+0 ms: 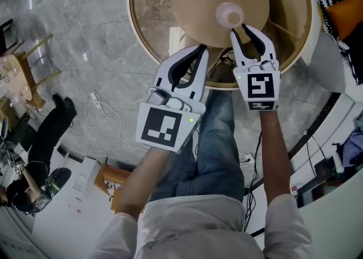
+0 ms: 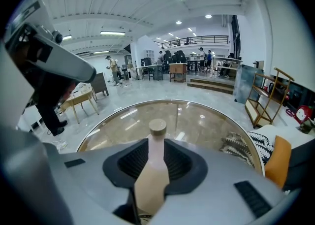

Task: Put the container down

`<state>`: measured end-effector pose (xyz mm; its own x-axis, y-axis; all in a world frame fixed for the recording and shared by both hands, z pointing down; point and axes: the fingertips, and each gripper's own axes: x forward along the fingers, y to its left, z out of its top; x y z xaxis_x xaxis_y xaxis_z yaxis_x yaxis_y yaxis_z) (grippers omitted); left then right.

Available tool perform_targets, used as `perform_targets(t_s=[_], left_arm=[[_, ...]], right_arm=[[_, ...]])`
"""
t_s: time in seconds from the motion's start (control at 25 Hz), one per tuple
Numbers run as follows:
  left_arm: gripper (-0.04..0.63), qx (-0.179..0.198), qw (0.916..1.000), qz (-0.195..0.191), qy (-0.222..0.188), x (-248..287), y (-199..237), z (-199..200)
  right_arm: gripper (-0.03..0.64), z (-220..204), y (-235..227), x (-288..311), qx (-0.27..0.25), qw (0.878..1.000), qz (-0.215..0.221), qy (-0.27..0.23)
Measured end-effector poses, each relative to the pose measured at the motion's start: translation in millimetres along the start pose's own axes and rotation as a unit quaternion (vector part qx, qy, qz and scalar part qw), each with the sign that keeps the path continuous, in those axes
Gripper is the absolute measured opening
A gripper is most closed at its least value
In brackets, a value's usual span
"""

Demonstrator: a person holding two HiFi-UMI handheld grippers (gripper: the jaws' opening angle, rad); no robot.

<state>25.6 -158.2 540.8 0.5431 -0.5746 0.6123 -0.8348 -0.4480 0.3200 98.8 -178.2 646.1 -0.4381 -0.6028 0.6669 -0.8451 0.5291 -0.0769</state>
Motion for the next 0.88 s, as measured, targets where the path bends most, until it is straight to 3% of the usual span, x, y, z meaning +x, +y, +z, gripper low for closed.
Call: perform_targets(t_s=[0.88], left_arm=[[0.017,-0.008,0.9999,-0.002,-0.009,-6,-3,10]], right_arm=[[0.028,22,7,-25,0.052,0.999,-0.004,-0.008]])
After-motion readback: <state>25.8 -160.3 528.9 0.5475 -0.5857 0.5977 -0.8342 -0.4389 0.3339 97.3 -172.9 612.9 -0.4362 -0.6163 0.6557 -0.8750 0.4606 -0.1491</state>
